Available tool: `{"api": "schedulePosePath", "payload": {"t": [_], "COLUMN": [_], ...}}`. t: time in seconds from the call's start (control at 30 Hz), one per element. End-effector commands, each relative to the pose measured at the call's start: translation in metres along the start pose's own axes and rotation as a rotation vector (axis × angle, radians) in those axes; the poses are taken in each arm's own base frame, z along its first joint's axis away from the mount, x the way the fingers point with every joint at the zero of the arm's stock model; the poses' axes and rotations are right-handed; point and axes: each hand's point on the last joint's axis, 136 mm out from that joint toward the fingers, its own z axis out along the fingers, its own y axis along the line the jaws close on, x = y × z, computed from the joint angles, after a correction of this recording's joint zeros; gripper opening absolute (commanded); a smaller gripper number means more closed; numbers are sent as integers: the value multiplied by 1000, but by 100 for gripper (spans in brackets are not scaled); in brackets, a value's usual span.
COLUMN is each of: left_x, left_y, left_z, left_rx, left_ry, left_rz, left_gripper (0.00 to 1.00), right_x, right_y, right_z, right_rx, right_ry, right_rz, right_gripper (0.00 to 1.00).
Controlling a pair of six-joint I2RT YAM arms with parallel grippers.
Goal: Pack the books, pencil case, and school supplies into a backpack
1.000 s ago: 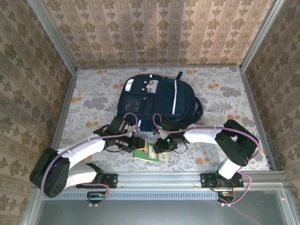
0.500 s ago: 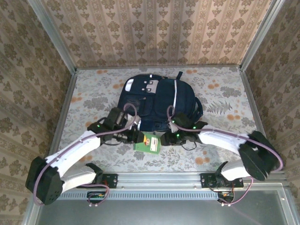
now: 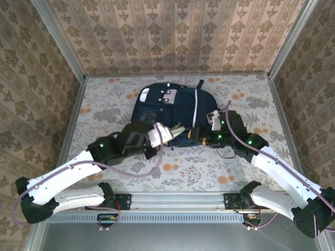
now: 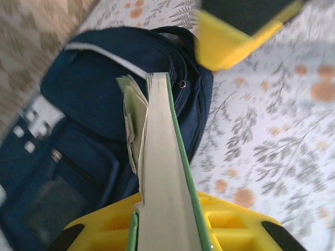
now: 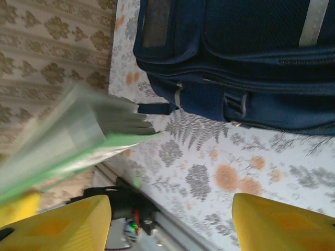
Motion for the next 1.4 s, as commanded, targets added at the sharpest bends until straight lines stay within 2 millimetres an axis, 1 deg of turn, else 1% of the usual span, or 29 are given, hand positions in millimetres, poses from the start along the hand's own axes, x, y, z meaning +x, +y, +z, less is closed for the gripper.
{"api": "schedulePosePath", "payload": {"t": [0.0, 0.07, 0.2, 0.27, 0.33, 0.43, 0.57, 0.63, 0.73, 0.8, 0.9, 1.0, 1.13, 1.2, 1.37], "left_x": [-20, -26, -36, -39, -42, -41, -34, -32, -27, -25, -26, -25, -31, -32, -33], "left_y": [23, 21, 23, 22, 17, 8, -3, -9, -19, -21, -24, -26, -26, -26, -27], "left_z": [-4, -4, -14, -21, -29, -37, -38, -40, -39, -38, -39, -39, -44, -47, -50], "left_rx": [-274, -315, -358, -366, -360, -354, -327, -311, -286, -301, -328, -334, -373, -379, -384], "left_ry": [22, 13, -34, -75, -136, -200, -221, -247, -269, -282, -321, -336, -393, -407, -429], "left_rz": [468, 563, 628, 655, 691, 774, 883, 928, 1004, 1042, 1072, 1083, 1072, 1070, 1069], "left_gripper": [0, 0, 0, 0, 0, 0, 0, 0, 0, 0, 0, 0, 0, 0, 0], "right_x": [-10, -15, -19, -19, -19, -13, -3, -2, -2, -4, -6, -9, -12, -8, 4], "right_y": [28, 35, 47, 45, 45, 42, 50, 50, 55, 52, 49, 53, 64, 66, 65], "right_z": [-12, -17, -27, -29, -29, -24, -21, -23, -28, -31, -33, -32, -30, -27, -11], "right_rx": [-119, -154, -197, -190, -203, -203, -273, -286, -344, -341, -348, -375, -451, -456, -443], "right_ry": [-29, -57, -59, -47, -31, 38, 140, 158, 175, 174, 181, 186, 196, 215, 272], "right_rz": [216, 275, 298, 295, 274, 216, 131, 96, 75, 81, 88, 80, 79, 69, 64], "right_gripper": [65, 67, 72, 74, 76, 77, 79, 80, 80, 80, 80, 81, 86, 88, 88]}}
